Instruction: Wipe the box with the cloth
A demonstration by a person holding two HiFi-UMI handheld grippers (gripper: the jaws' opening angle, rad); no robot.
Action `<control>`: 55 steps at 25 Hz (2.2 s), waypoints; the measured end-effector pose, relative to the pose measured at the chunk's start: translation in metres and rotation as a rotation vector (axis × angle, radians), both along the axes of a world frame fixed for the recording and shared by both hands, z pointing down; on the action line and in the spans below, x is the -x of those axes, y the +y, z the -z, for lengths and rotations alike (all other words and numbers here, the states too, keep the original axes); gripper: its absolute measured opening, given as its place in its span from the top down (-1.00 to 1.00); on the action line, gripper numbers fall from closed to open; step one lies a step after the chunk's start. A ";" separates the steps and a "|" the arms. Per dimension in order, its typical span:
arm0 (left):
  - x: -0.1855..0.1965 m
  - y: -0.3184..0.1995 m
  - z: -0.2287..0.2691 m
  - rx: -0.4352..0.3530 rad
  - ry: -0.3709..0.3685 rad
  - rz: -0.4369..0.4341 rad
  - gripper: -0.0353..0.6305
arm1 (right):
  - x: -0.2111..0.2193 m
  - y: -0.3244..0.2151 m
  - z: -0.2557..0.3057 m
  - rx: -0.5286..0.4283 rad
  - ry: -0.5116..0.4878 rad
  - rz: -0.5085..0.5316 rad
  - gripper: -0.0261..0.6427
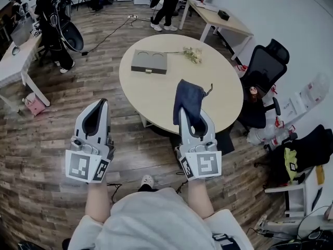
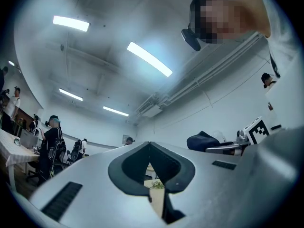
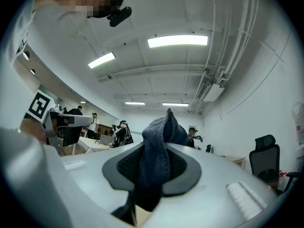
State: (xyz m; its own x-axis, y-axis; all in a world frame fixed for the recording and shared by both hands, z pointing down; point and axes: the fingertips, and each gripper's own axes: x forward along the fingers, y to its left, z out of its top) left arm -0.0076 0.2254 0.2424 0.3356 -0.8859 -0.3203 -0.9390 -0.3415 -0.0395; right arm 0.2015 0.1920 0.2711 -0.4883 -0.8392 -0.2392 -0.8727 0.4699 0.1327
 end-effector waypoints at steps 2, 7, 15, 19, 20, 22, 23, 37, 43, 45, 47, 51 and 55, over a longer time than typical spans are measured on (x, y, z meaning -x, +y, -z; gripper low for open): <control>-0.005 -0.016 0.000 -0.003 0.003 0.007 0.87 | -0.003 -0.016 -0.001 -0.001 0.002 0.011 0.67; -0.017 -0.041 -0.003 -0.006 0.008 0.015 0.87 | -0.012 -0.045 -0.006 0.002 -0.007 0.031 0.67; -0.020 -0.069 -0.008 0.012 0.017 0.018 0.87 | -0.011 -0.075 -0.014 0.020 -0.019 0.049 0.67; -0.013 -0.089 -0.011 0.017 0.021 0.016 0.87 | -0.005 -0.094 -0.016 0.025 -0.020 0.048 0.67; -0.011 -0.096 -0.011 0.018 0.025 0.013 0.87 | -0.003 -0.099 -0.016 0.026 -0.022 0.045 0.67; -0.005 -0.109 -0.013 0.021 0.028 0.007 0.87 | 0.001 -0.112 -0.017 0.029 -0.029 0.037 0.67; -0.002 -0.117 -0.013 0.022 0.026 0.003 0.87 | 0.003 -0.119 -0.017 0.032 -0.033 0.032 0.67; 0.050 -0.242 -0.004 0.020 0.020 -0.057 0.87 | 0.051 -0.231 -0.008 0.027 -0.039 -0.036 0.67; 0.071 -0.287 0.001 0.017 0.015 -0.095 0.87 | 0.074 -0.269 -0.005 0.024 -0.040 -0.064 0.67; 0.079 -0.300 0.002 0.014 0.015 -0.107 0.87 | 0.082 -0.280 -0.004 0.023 -0.038 -0.075 0.67; 0.085 -0.314 0.003 0.011 0.015 -0.121 0.87 | 0.088 -0.291 -0.003 0.021 -0.037 -0.087 0.67; 0.100 -0.336 0.003 0.008 0.014 -0.146 0.87 | 0.103 -0.308 -0.003 0.019 -0.037 -0.109 0.67; 0.113 -0.357 0.002 0.005 0.012 -0.169 0.87 | 0.116 -0.325 -0.003 0.019 -0.034 -0.133 0.67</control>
State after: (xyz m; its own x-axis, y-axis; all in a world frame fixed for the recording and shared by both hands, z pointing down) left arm -0.1206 -0.1314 0.2401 0.4760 -0.8188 -0.3208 -0.8687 -0.4947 -0.0261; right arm 0.0853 -0.1328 0.2739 -0.3643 -0.9005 -0.2373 -0.9313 0.3520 0.0938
